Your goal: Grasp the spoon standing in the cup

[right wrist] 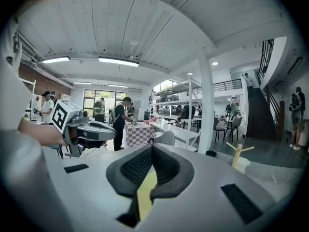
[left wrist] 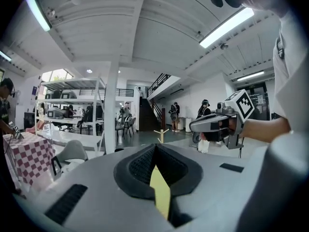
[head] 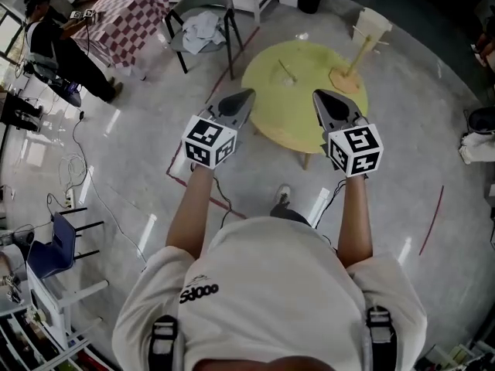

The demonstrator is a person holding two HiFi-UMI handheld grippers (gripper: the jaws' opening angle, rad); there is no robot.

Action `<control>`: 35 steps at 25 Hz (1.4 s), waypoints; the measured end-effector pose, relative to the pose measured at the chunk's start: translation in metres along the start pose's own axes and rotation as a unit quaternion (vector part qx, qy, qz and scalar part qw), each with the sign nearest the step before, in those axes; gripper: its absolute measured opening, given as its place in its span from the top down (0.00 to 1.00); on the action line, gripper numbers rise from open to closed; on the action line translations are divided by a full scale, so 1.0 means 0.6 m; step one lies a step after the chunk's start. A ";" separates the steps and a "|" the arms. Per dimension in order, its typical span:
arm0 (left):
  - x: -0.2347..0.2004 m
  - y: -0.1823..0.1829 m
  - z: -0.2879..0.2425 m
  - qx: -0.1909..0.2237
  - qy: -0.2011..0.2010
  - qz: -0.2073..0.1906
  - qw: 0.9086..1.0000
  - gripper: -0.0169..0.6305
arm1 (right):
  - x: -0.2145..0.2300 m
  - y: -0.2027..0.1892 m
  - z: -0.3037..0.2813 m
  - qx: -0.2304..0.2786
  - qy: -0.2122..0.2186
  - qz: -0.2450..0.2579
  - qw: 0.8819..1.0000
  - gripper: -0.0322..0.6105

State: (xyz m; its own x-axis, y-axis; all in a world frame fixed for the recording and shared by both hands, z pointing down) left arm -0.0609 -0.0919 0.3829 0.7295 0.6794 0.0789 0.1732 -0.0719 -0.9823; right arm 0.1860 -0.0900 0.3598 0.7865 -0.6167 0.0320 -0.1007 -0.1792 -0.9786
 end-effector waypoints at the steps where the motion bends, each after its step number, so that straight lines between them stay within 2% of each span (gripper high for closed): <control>1: -0.004 0.001 -0.019 0.000 0.002 0.004 1.000 0.93 | 0.018 0.000 -0.010 -0.001 0.003 -0.001 1.000 0.92; 5: -0.018 0.001 -0.087 -0.007 0.007 0.019 1.000 0.93 | 0.078 -0.006 -0.048 -0.014 0.019 -0.007 1.000 0.93; 12: -0.037 -0.029 -0.152 -0.048 0.030 0.019 0.998 0.93 | 0.154 -0.036 -0.109 -0.029 0.026 -0.014 0.999 0.92; 21: -0.101 -0.069 -0.170 -0.061 0.031 0.040 0.997 0.93 | 0.167 -0.082 -0.206 -0.087 0.043 0.011 0.995 0.92; 24: -0.136 -0.085 -0.175 -0.065 0.027 0.043 0.997 0.93 | 0.163 -0.095 -0.244 -0.103 0.034 0.007 0.994 0.92; 30: -0.235 -0.119 -0.214 -0.086 0.009 0.022 0.996 0.93 | 0.180 -0.141 -0.354 -0.153 -0.010 0.012 0.988 0.92; 32: -0.261 -0.130 -0.216 -0.088 0.003 0.027 0.996 0.93 | 0.177 -0.157 -0.381 -0.169 -0.013 0.007 0.986 0.83; 35: -0.298 -0.151 -0.216 -0.096 -0.006 0.034 0.995 0.93 | 0.166 -0.179 -0.419 -0.187 -0.021 0.000 0.982 0.82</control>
State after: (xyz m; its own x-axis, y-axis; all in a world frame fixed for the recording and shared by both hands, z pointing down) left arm -0.1213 -0.3017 0.4798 0.7363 0.6765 0.0107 0.2480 -0.2552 -0.9345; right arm 0.1221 -0.3249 0.5190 0.8102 -0.5860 0.0161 -0.3112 -0.4532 -0.8353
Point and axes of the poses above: the fingertips, and each gripper's own axes: z backward along the fingers, x to its right, y out of its top, the point moved 9 cm from there along z, backward along the fingers, and after that the axes turned 5 degrees about -z, right-handed, at the moved point
